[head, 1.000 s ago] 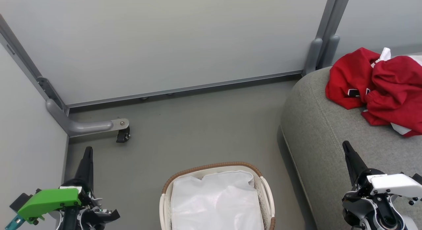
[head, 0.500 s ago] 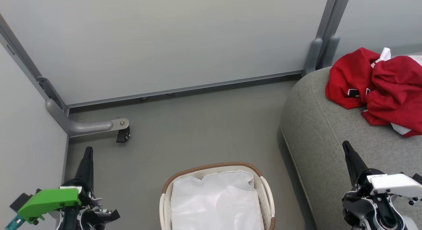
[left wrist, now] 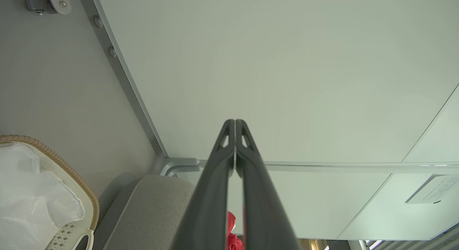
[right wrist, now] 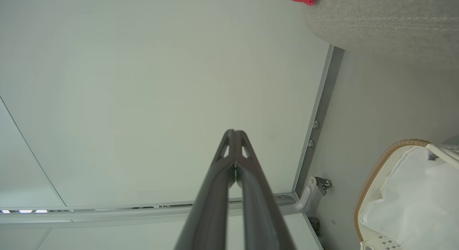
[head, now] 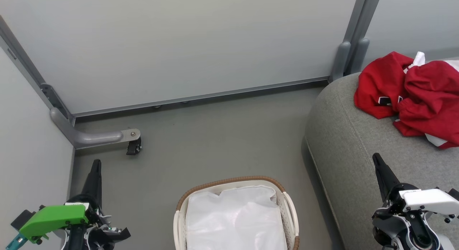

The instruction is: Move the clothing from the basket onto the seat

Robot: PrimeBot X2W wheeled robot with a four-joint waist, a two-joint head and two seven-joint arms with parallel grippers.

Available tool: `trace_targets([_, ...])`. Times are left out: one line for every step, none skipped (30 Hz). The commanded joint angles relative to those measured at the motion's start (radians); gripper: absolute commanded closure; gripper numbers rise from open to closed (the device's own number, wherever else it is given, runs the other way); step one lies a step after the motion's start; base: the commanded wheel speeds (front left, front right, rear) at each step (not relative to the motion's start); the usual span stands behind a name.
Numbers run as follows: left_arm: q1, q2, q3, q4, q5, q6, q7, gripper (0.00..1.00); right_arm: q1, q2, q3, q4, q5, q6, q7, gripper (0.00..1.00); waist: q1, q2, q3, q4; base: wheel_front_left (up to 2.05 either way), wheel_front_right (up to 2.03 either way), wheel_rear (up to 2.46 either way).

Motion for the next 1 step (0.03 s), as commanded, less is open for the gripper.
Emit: trace_targets([-0.015,0.001,0.005,-0.001,0.005,-0.003,0.002,1.00,-0.008,-0.006,-0.002,-0.003,0.003,0.000,0.003,1.00,0.0000,-0.0001,0.000,0.000,0.00,0.00,0.00])
